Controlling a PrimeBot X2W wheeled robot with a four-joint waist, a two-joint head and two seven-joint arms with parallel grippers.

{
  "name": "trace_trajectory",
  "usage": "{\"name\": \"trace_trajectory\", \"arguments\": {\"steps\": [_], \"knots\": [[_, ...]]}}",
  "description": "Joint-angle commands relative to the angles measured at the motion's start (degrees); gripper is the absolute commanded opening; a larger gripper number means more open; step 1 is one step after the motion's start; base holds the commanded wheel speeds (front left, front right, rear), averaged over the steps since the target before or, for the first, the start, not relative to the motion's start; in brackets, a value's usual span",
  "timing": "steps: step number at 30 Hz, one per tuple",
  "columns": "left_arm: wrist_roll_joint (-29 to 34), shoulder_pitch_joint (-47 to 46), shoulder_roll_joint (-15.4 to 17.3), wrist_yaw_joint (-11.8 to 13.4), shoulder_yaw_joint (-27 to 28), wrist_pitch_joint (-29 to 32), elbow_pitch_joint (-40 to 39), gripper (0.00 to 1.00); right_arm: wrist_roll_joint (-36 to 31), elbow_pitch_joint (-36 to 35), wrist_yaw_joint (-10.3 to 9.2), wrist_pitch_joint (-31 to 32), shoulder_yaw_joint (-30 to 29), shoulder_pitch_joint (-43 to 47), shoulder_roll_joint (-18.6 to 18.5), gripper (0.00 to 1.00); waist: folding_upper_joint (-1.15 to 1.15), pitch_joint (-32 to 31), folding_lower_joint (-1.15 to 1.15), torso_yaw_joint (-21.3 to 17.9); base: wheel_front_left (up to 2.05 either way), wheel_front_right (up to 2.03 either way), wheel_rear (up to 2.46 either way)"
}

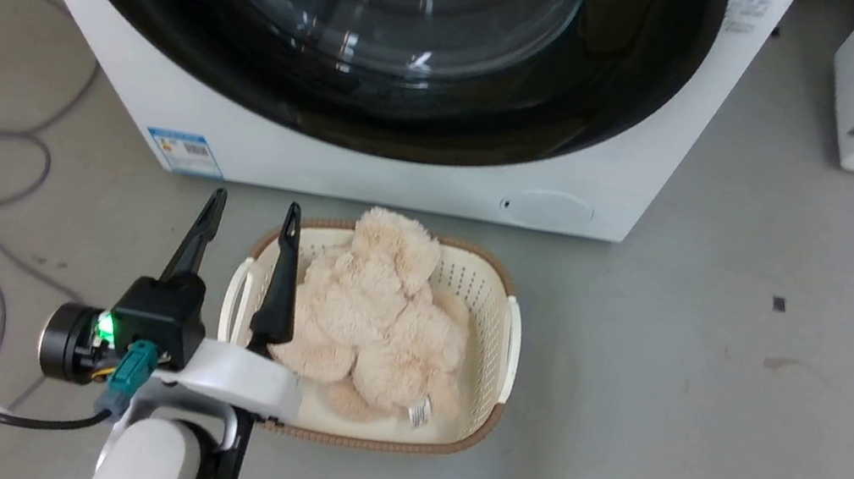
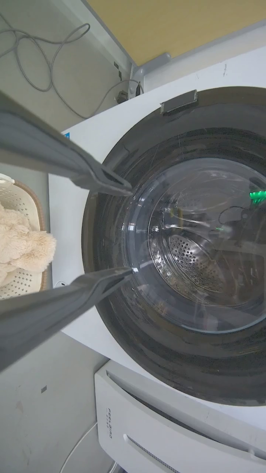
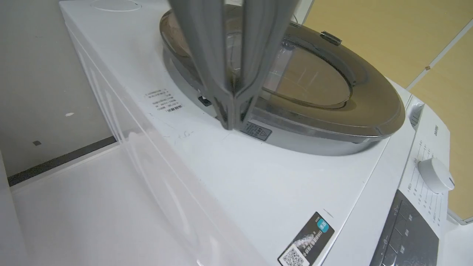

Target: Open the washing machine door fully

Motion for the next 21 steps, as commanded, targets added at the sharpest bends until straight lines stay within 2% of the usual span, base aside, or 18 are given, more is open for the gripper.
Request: {"name": "trace_trajectory", "arguments": {"steps": [1,21], "knots": [[-0.3,-1.6,0.1,0.5,-0.3,-0.7,-0.4,1.00,1.7,2.2,-0.01,1.4,1.2,-4.4,-1.0,0.00,0.00,1.5,-0.01,0.3,0.00,0.00,0.00],[-1.3,-6.0,0.1,3.2,-2.3,-2.9,-1.8,1.00,5.9,15.7,-0.02,16.4,13.9,-29.2,-1.3,0.00,0.00,9.1,-0.01,1.2,0.00,0.00,0.00]]}}
